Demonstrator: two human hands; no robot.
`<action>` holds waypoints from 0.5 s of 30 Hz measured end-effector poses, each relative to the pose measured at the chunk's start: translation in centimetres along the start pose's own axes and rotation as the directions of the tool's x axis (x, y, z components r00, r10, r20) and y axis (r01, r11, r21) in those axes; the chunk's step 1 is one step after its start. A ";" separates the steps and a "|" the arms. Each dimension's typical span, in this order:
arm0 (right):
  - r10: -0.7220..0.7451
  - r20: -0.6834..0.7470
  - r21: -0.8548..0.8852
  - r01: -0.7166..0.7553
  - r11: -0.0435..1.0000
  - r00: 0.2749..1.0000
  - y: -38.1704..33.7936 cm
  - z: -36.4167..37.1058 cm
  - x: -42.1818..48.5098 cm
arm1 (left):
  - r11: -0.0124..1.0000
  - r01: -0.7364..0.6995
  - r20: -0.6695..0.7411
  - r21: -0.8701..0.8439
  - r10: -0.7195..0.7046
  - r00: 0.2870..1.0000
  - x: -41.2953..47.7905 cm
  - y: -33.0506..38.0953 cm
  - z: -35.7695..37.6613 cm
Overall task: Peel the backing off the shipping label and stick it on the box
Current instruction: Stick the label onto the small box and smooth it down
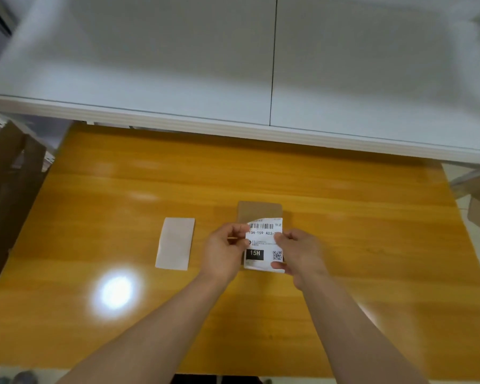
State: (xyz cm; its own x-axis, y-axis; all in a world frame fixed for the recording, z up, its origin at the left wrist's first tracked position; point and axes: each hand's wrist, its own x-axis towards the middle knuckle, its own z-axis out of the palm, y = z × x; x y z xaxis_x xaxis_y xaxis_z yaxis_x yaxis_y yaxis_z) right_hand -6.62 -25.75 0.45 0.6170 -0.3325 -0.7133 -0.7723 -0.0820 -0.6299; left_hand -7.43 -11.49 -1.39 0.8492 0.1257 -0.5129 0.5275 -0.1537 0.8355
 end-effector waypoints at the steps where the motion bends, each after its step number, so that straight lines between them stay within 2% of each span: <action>1: -0.002 -0.001 0.007 0.002 1.000 1.000 0.0 0.2 0.3 | 1.000 0.006 -0.002 -0.002 -0.006 1.000 0.3 -0.1 0.0; 7: 0.008 -0.032 0.026 -0.007 1.000 0.999 0.0 0.8 2.3 | 1.000 0.014 -0.002 -0.003 -0.014 1.000 2.0 -0.2 0.4; 15: -0.081 -0.101 -0.047 0.076 0.996 0.992 1.1 0.9 4.0 | 1.000 -0.006 -0.025 -0.007 0.006 1.000 2.9 -0.5 1.2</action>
State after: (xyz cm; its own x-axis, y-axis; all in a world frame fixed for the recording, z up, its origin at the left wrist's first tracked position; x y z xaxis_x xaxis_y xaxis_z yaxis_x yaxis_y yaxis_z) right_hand -4.87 -26.33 -3.42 0.6588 -0.4184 -0.6253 -0.7294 -0.1514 -0.6672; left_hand -5.19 -12.23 -3.54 0.8515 0.1489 -0.5028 0.5219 -0.1481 0.8400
